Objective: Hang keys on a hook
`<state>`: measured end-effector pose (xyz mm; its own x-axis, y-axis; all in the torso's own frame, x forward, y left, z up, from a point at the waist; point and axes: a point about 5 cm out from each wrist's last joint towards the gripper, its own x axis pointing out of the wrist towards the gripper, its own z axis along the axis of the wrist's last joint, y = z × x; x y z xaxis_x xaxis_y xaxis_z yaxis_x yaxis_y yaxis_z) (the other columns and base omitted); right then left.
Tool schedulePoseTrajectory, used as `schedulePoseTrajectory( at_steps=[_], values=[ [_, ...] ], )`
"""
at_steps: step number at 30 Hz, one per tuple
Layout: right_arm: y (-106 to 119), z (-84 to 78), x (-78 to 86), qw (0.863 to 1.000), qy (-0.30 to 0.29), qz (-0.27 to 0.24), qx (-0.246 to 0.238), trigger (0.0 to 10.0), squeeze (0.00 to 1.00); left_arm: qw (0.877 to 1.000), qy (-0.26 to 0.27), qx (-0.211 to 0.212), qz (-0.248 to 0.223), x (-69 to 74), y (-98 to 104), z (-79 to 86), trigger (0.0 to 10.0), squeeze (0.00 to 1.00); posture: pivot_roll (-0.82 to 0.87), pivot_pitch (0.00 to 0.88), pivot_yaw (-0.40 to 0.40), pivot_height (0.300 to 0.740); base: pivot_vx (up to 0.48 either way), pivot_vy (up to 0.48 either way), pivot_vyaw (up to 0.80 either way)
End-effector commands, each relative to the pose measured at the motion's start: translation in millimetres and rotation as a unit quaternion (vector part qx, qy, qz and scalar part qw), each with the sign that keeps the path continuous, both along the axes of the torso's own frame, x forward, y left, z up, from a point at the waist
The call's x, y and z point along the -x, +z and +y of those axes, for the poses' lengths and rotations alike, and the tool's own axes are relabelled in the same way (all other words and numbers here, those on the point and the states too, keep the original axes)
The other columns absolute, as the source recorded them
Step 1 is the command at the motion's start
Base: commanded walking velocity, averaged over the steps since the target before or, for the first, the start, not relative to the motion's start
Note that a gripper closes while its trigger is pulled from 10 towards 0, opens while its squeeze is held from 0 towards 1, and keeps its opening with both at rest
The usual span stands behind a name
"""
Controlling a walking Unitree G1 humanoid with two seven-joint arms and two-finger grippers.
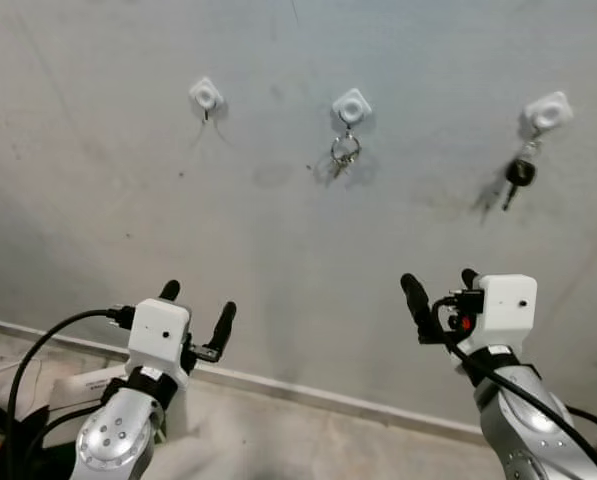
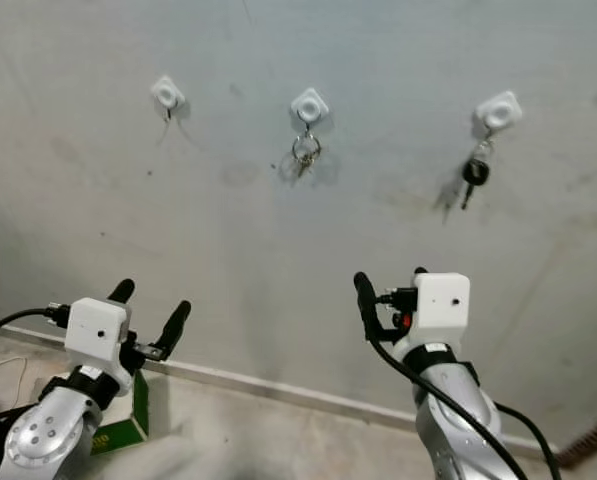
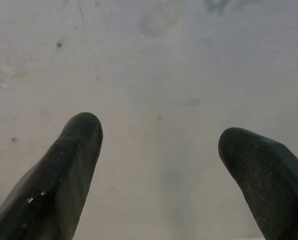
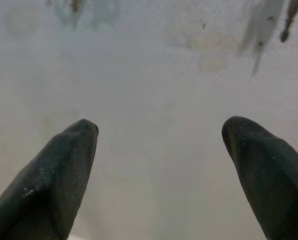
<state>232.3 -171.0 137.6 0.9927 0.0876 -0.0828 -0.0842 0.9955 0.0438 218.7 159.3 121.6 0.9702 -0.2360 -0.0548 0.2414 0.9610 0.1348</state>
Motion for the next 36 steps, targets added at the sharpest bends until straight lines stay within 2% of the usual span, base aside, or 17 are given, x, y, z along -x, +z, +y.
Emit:
schedulePoseTrajectory(
  at_steps=[1, 6, 18, 29, 36],
  values=[
    [6.0, 3.2, -1.5, 1.000, 0.006, -0.014, -0.002, 10.0, 0.00, 1.000, -0.002, -0.003, 0.001, 0.2, 0.7, 1.3, 10.0, 0.00, 0.04, 0.000, 0.039, 0.740, -0.326, 0.000, 0.00],
    [5.6, 3.0, -2.7, 1.000, 0.006, -0.014, -0.001, 10.0, 0.00, 1.000, -0.003, -0.002, 0.001, -0.8, 0.6, 0.7, 10.0, 0.00, 0.04, 0.000, 0.039, 0.740, -0.330, 0.000, 0.00],
    [6.4, 2.4, -5.4, 1.000, 0.007, -0.017, -0.001, 10.0, 0.00, 1.000, -0.005, 0.013, 0.005, -2.7, -0.3, 0.5, 10.0, 0.00, 0.03, 0.000, 0.035, 0.740, 0.000, 0.000, 0.00],
    [6.0, 2.8, -6.9, 1.000, 0.010, -0.017, -0.001, 10.0, 0.00, 1.000, -0.013, 0.016, 0.008, -3.2, -0.7, -1.0, 10.0, 0.00, 0.03, 0.000, 0.034, 0.740, 0.000, 0.415, 0.00],
    [6.0, 3.8, -8.0, 1.000, 0.012, -0.017, -0.002, 10.0, 0.00, 1.000, -0.014, 0.015, 0.007, -4.0, -0.7, -1.5, 10.0, 0.00, 0.04, 0.000, 0.033, 0.740, 0.000, 0.000, 0.00]
  ],
)
